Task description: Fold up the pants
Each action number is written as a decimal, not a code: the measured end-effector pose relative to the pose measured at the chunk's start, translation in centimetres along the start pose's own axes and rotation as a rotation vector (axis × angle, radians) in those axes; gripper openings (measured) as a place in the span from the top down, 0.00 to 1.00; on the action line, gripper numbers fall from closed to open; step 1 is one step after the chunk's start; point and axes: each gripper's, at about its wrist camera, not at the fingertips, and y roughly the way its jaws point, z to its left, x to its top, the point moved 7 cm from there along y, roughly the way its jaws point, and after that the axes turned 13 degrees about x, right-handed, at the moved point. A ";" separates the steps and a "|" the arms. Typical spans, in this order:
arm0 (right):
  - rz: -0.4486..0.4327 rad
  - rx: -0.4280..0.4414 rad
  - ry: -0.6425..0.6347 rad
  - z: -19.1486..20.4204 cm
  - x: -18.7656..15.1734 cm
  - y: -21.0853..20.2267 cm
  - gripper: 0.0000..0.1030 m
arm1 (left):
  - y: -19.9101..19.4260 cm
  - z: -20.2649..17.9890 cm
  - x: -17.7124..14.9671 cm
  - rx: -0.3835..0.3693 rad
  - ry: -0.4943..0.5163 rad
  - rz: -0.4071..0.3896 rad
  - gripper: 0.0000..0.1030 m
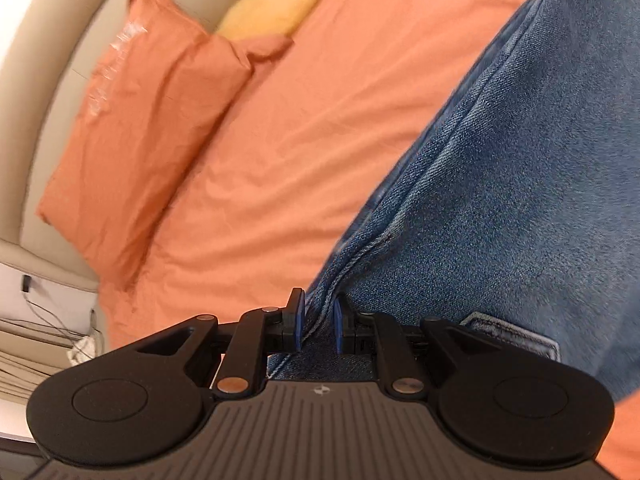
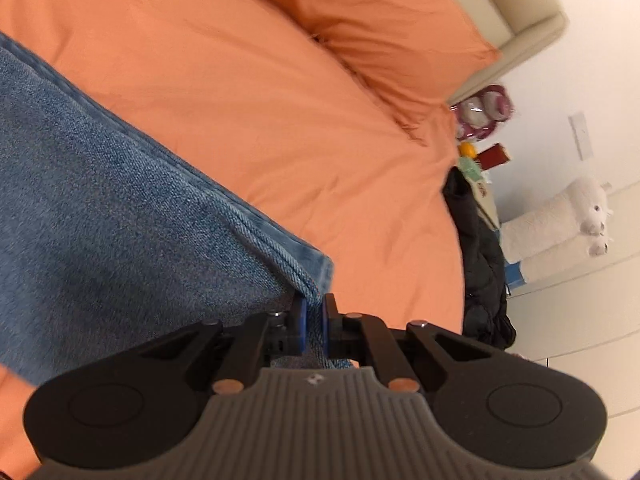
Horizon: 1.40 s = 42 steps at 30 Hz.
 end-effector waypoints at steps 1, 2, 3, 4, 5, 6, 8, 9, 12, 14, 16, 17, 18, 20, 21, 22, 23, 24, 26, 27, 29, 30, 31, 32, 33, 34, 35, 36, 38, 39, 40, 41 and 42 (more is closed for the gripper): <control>0.012 -0.001 -0.013 0.2 0.6 1.2 1.00 | 0.9 -0.4 0.1 -0.005 0.005 0.008 0.84; 0.024 -0.002 -0.025 0.5 1.1 2.3 1.00 | 1.6 -0.8 0.2 -0.011 0.005 0.017 0.84; 0.034 -0.001 -0.033 0.7 1.5 3.3 1.00 | 2.3 -1.1 0.2 -0.018 0.003 0.024 0.84; 0.044 0.001 -0.040 0.8 1.8 4.3 1.00 | 2.9 -1.5 0.2 -0.024 0.003 0.029 0.84; 0.054 0.004 -0.045 1.0 1.9 5.1 1.00 | 3.5 -1.8 0.2 -0.029 0.005 0.036 0.84; 0.062 0.006 -0.049 1.2 2.2 6.0 1.00 | 3.9 -2.1 0.1 -0.030 0.006 0.038 0.84; 0.075 0.002 -0.060 1.4 2.5 7.1 1.00 | 4.2 -2.0 0.2 -0.020 -0.009 0.024 0.84; 0.078 -0.001 -0.069 1.6 2.4 7.2 1.00 | 3.9 -1.5 0.1 -0.018 -0.032 0.013 0.84; 0.060 0.009 -0.081 1.3 2.2 5.9 1.00 | 1.3 0.4 0.0 -0.020 -0.083 -0.048 0.84; 0.027 0.022 -0.074 0.6 2.2 4.5 1.00 | 0.5 1.4 0.1 -0.020 -0.082 -0.068 0.84; 0.012 0.026 -0.046 -0.3 2.8 4.1 1.00 | 1.0 1.7 0.7 0.002 -0.083 -0.075 0.84; 0.007 0.025 -0.030 -0.6 3.2 4.4 1.00 | 1.6 1.7 1.0 0.010 -0.084 -0.067 0.84; 0.008 0.023 -0.017 -0.7 3.7 4.9 1.00 | 2.4 1.6 1.4 0.008 -0.089 -0.051 0.84; 0.028 0.015 -0.021 -0.3 4.6 6.3 1.00 | 4.0 0.9 2.1 -0.019 -0.102 -0.017 0.84; 0.049 0.010 -0.039 0.2 4.8 7.1 1.00 | 4.6 0.4 2.3 -0.024 -0.086 -0.011 0.84; 0.065 0.008 -0.052 0.6 5.0 7.9 1.00 | 5.1 -0.1 2.4 -0.019 -0.072 -0.012 0.84; 0.079 0.004 -0.059 0.8 5.2 8.6 1.00 | 5.5 -0.4 2.5 -0.021 -0.074 -0.011 0.84; 0.093 0.002 -0.061 0.9 5.2 9.3 1.00 | 5.9 -0.5 2.4 -0.031 -0.081 -0.007 0.84; 0.109 0.003 -0.058 1.1 5.4 10.4 1.00 | 6.8 -0.8 2.1 -0.058 -0.100 0.004 0.84; 0.117 0.004 -0.053 1.1 5.5 10.9 1.00 | 7.1 -1.0 2.1 -0.067 -0.105 0.011 0.84; 0.130 -0.001 -0.053 1.3 5.8 11.7 1.00 | 7.5 -1.4 2.0 -0.063 -0.100 0.015 0.82; 0.137 -0.004 -0.054 1.2 6.0 12.2 1.00 | 7.6 -1.5 1.9 -0.057 -0.096 0.020 0.78; 0.141 -0.005 -0.050 1.2 6.0 12.5 1.00 | 7.6 -1.6 1.9 -0.049 -0.094 0.023 0.75; 0.143 -0.003 -0.038 1.1 6.1 12.6 0.99 | 7.5 -1.5 1.8 -0.050 -0.091 0.022 0.73; 0.141 0.001 -0.023 1.3 6.1 12.4 0.96 | 7.4 -1.2 1.8 -0.040 -0.093 0.022 0.58; 0.134 -0.001 -0.009 1.1 6.2 12.2 0.85 | 7.4 -0.6 1.8 -0.025 -0.108 0.020 0.37; 0.120 0.007 0.007 0.9 6.4 11.9 0.77 | 7.0 0.2 1.6 -0.021 -0.131 0.013 0.31; 0.104 0.015 0.027 0.7 6.4 11.4 0.64 | 6.7 1.0 1.2 -0.025 -0.151 0.012 0.33; 0.060 0.041 0.083 0.5 6.5 9.8 0.62 | 5.6 2.7 0.0 -0.024 -0.186 0.013 0.33; 0.039 0.068 0.115 0.6 6.5 8.9 0.62 | 4.9 3.6 -0.8 -0.022 -0.199 0.011 0.33; 0.015 0.102 0.152 0.9 6.5 7.8 0.62 | 4.2 4.3 -1.9 -0.020 -0.209 0.017 0.35; -0.005 0.140 0.190 1.3 6.3 6.7 0.62 | 3.6 4.9 -3.1 -0.021 -0.218 0.027 0.36; -0.022 0.187 0.228 2.2 6.1 5.6 0.63 | 2.9 5.3 -4.3 -0.026 -0.224 0.035 0.39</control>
